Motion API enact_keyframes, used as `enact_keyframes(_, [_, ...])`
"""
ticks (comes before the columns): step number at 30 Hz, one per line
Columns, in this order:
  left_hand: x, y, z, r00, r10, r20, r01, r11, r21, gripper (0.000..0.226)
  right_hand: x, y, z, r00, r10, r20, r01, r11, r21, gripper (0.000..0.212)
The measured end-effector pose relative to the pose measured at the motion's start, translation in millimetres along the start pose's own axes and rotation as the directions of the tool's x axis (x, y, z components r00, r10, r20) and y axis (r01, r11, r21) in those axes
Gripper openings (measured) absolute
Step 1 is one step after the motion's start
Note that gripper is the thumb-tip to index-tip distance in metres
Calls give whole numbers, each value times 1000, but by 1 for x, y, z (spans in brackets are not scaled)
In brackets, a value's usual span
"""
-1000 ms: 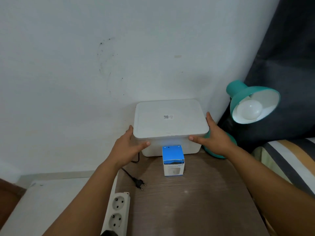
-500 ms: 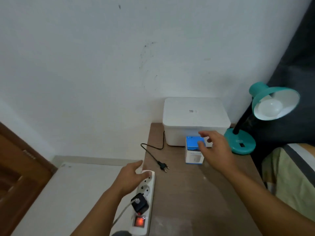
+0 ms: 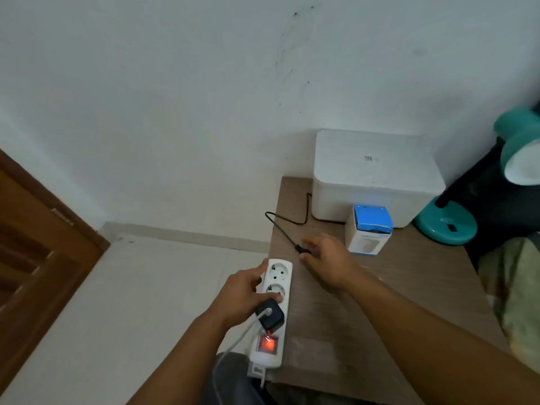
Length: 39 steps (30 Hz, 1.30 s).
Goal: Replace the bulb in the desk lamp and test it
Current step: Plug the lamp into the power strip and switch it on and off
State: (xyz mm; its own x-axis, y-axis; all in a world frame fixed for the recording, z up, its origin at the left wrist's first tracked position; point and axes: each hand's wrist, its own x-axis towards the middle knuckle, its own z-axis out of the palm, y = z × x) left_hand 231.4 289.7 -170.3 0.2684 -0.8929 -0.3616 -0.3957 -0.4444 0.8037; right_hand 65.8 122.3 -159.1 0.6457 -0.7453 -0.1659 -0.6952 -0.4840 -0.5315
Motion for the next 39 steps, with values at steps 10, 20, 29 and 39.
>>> enact_keyframes(10, [0,-14,3,1000,-7,4,8,987,-160,82,10,-1,12,998,48,41,-46,997,-62,37])
enact_keyframes(20, [-1,-13,2,1000,-19,5,20,989,-147,81,12,-5,4,958,226,179,-276,898,343,19])
enact_keyframes(29, [-2,-10,6,999,-38,-20,35,992,-124,80,-20,-21,-7,995,43,86,-84,824,560,18])
enact_keyframes(39, [-3,-8,4,999,-39,2,39,986,-164,78,-27,-39,-2,998,-69,10,54,863,502,14])
